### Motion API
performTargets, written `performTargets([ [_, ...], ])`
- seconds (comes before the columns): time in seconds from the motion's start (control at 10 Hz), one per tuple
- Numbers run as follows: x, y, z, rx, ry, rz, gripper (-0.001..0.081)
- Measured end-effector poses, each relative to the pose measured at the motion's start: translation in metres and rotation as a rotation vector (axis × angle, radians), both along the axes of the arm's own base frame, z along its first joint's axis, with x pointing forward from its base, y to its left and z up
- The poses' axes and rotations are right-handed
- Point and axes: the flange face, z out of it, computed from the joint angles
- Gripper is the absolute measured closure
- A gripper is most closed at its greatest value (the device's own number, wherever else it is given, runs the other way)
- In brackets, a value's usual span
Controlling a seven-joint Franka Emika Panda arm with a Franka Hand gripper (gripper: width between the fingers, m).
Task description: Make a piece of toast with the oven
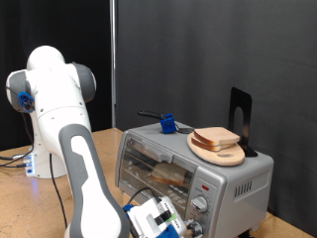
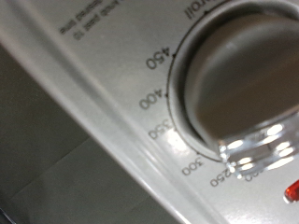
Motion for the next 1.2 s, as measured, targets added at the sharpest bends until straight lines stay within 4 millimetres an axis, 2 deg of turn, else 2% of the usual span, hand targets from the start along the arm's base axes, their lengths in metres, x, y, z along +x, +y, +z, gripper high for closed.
performTargets([
  [0.7, 0.001, -0.001, 0.002, -0.026, 0.152, 0.013, 0.0806],
  [1.2, 0.002, -0.003, 0.01, -0.158, 0.276, 0.064, 0.0806],
])
